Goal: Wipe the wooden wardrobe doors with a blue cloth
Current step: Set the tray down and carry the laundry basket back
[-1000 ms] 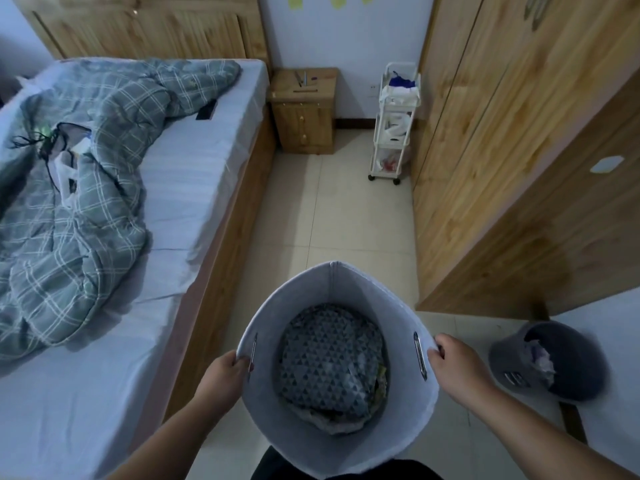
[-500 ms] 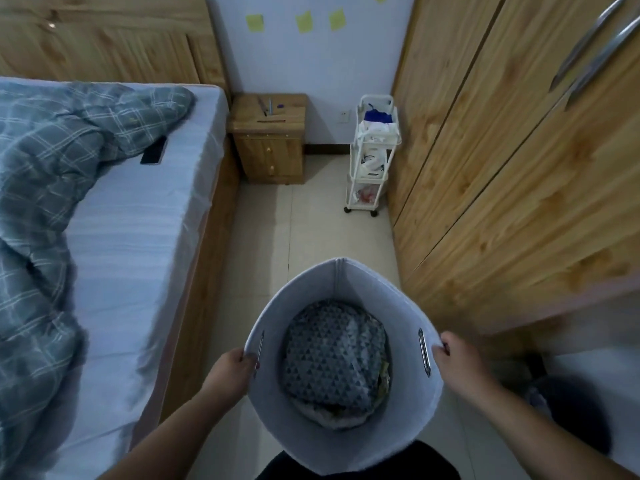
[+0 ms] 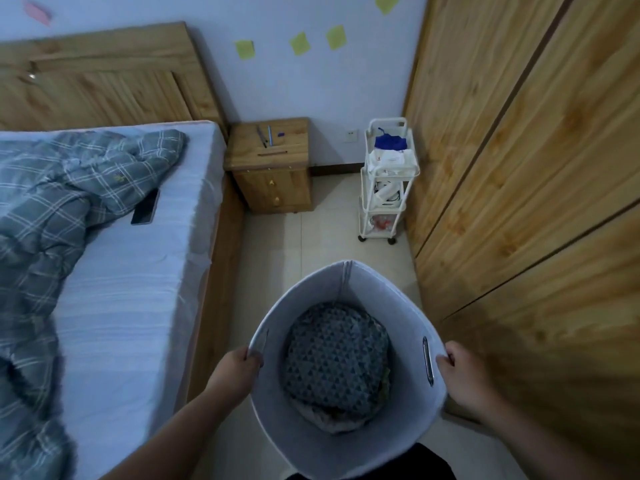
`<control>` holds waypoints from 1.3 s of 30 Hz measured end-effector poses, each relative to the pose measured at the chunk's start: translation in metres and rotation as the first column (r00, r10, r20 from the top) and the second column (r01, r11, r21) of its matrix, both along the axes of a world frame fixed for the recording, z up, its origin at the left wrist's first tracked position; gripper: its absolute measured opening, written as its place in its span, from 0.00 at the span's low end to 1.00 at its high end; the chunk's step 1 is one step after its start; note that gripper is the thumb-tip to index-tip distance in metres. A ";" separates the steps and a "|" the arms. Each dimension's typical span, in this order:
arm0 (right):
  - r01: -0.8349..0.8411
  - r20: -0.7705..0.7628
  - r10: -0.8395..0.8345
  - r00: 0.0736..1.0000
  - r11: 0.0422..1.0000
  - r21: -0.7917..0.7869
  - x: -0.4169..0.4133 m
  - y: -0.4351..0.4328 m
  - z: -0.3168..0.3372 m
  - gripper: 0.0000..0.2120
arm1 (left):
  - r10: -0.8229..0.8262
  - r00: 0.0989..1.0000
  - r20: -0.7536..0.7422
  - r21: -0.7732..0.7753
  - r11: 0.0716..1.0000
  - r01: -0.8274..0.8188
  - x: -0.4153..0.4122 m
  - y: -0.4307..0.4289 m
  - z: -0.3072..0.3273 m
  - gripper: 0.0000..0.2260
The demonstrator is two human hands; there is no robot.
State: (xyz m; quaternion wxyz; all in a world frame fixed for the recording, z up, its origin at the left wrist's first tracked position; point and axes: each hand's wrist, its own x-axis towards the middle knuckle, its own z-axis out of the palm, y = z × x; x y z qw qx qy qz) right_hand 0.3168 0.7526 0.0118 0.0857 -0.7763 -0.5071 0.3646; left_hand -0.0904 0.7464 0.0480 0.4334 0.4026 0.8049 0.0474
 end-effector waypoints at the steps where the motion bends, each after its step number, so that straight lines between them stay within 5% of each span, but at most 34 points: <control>1: -0.008 -0.008 0.008 1.000 1.000 -0.005 0.002 0.018 -0.002 0.13 | 0.007 1.000 -0.015 -0.009 1.000 -0.007 0.001 0.015 0.001 0.14; 17: 0.043 0.035 -0.042 0.998 0.999 -0.021 0.018 0.222 0.016 0.15 | -0.125 0.992 -0.010 -0.010 0.992 0.125 0.018 0.261 -0.011 0.20; 25: 0.245 0.186 -0.227 0.956 0.966 -0.083 0.009 0.299 0.000 0.14 | -0.492 0.869 0.042 -0.033 0.869 0.494 0.029 0.415 -0.048 0.19; 30: 0.365 0.189 -0.347 0.919 0.928 -0.072 0.006 0.327 -0.004 0.15 | -0.551 0.822 0.144 -0.026 0.828 0.560 0.056 0.482 -0.063 0.14; 39: 0.548 0.219 -0.512 0.830 0.823 -0.150 0.031 0.358 -0.064 0.15 | -0.605 0.792 0.085 -0.065 0.790 0.610 0.119 0.557 -0.128 0.12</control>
